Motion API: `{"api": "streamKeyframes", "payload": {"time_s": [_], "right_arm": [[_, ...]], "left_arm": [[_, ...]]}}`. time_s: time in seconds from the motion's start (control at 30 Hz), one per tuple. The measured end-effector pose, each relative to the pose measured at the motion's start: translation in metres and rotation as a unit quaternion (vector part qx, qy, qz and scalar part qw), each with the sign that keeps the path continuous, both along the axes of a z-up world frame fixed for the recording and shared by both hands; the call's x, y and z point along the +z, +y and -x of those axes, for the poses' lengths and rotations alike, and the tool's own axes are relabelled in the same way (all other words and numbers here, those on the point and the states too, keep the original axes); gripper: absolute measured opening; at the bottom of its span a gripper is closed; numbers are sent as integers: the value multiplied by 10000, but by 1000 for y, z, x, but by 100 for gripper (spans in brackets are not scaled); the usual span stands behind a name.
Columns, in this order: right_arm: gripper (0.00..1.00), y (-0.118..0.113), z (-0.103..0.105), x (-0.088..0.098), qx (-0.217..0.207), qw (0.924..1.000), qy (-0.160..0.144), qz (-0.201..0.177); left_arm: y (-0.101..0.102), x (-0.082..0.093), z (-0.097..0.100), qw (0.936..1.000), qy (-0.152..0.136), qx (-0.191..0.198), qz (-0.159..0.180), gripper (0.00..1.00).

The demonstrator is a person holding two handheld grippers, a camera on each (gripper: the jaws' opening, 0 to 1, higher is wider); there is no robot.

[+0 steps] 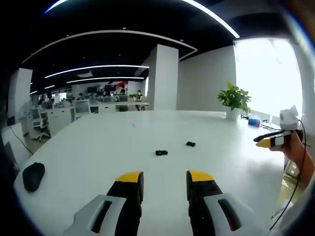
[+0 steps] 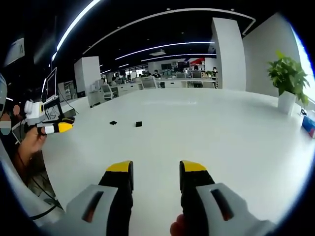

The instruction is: Snap the two parts of the plastic buckle together until the buckle closes and remains connected.

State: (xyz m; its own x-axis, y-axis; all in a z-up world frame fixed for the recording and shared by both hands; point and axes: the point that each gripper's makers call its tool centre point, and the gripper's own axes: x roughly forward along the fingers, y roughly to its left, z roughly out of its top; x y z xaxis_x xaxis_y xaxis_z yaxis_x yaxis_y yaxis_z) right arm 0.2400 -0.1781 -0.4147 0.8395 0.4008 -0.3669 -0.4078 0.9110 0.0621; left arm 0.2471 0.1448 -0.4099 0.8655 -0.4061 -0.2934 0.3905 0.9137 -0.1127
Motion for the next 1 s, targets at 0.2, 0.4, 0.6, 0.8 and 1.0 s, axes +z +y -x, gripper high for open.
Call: {"api": "streamKeyframes", "payload": {"time_s": [0.2,0.4,0.6,0.8,1.0], "right_arm": [[37,1,-2,-1,14,10000,9,-5],[37,2,-3,0,30,10000,7,-6],[37,3,-5,1,41,10000,1,-3],[37,4,-8,-2,60,10000,28,-27],[37,7,-13,-2,121,9999,37,-30]], "left_arm": [[-1,1,-1,10000,-6,-6,1,35],[-1,1,-3,10000,-6,-18,-11,35],[-2,1,-4,10000,-8,-32,-12,35],[-1,1,-5,10000,-11,-17,-11,35],[-2,4,-11,10000,-42,-39,-27,35]]}}
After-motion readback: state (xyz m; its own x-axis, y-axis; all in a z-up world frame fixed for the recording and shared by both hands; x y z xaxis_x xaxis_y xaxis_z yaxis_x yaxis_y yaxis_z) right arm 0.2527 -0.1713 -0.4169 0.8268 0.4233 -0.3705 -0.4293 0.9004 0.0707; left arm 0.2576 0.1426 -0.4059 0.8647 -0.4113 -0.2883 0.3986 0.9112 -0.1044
